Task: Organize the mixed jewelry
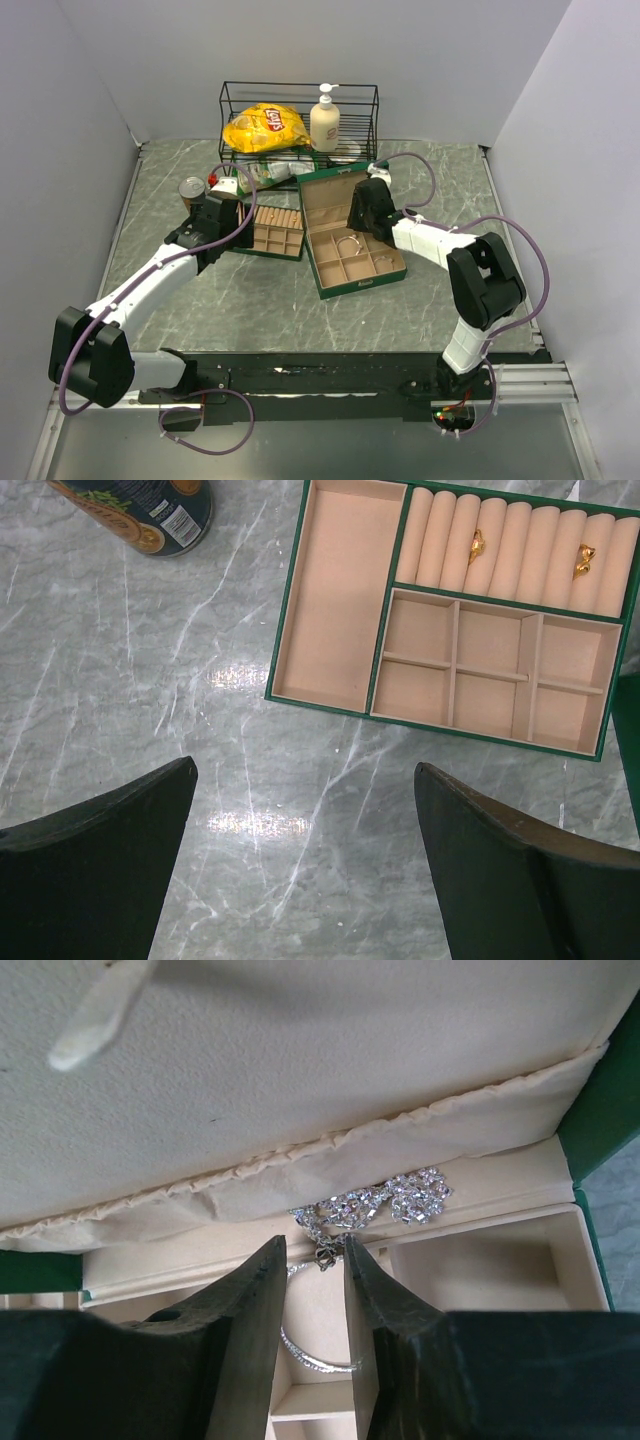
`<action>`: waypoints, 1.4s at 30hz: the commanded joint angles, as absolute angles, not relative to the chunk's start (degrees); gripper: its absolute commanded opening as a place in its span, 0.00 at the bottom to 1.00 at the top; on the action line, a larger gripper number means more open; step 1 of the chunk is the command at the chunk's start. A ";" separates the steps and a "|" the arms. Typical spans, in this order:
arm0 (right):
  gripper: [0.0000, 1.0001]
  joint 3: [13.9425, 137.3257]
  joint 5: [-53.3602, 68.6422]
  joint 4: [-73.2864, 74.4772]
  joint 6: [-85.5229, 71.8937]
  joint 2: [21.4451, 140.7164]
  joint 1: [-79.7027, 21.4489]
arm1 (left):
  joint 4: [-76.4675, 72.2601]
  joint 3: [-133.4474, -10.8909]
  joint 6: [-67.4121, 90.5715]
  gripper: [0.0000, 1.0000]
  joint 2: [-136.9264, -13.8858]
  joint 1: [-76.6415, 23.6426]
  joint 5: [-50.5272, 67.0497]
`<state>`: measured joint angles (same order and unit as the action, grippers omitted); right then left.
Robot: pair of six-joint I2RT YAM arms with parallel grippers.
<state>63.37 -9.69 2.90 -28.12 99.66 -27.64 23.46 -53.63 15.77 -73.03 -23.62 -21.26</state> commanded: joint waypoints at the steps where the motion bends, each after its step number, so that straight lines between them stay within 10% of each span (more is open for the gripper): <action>1: 0.35 63.46 -12.13 0.18 -29.00 99.58 -28.04 | 23.03 -55.11 15.47 0.96 -73.56 -23.82 -21.27; 42: 0.10 64.34 -19.51 3.52 -25.75 101.34 -32.17 | 23.29 -55.20 15.38 0.96 -73.57 -23.82 -21.27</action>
